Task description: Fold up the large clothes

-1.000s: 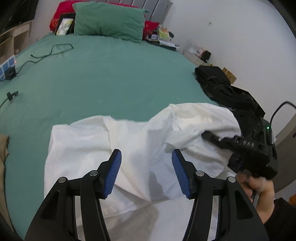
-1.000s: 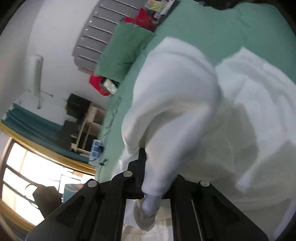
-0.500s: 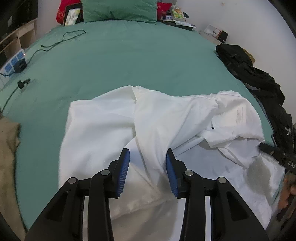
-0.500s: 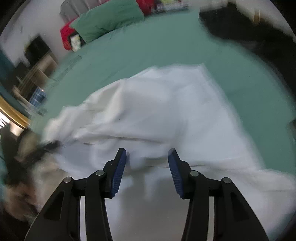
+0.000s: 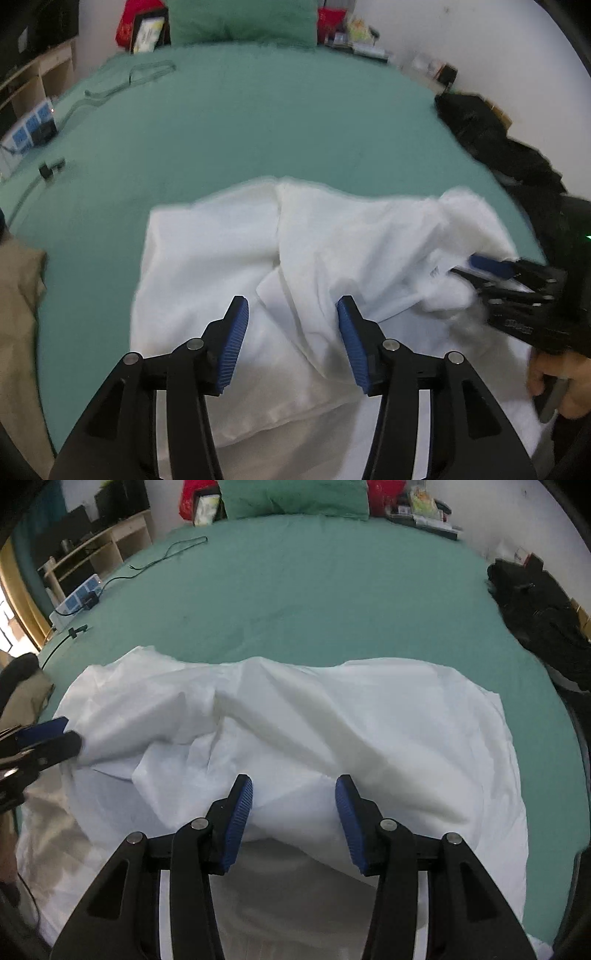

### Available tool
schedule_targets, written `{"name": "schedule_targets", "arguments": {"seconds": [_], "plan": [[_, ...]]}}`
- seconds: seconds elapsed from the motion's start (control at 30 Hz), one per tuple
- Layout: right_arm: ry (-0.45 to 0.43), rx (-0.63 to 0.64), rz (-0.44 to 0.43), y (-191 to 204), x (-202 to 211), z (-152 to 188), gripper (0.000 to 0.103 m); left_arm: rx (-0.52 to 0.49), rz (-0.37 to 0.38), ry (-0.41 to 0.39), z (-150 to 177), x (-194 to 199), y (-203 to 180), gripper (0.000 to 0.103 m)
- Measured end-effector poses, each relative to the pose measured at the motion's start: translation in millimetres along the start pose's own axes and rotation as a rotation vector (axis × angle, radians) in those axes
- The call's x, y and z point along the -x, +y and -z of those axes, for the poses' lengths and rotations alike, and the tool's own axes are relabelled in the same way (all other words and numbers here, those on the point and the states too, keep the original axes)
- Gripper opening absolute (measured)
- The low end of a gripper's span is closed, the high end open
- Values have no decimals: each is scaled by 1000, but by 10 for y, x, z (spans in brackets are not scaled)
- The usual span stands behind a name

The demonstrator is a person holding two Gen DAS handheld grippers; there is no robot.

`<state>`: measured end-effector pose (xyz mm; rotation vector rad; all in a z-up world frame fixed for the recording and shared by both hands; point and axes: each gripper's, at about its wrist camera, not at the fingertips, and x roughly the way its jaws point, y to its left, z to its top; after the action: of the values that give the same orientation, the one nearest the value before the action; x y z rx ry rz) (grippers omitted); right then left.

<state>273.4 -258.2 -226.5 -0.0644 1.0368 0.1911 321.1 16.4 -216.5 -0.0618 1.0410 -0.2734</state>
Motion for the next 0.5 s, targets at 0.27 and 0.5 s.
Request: {"name": "schedule_targets", "arguments": {"seconds": [0.27, 0.5], "plan": [[-35, 82, 47, -48, 453, 239, 59, 14, 3, -84, 120, 342, -9, 53], [-142, 98, 111, -317, 1088, 506, 59, 153, -74, -184, 559, 1029, 277, 53]]}}
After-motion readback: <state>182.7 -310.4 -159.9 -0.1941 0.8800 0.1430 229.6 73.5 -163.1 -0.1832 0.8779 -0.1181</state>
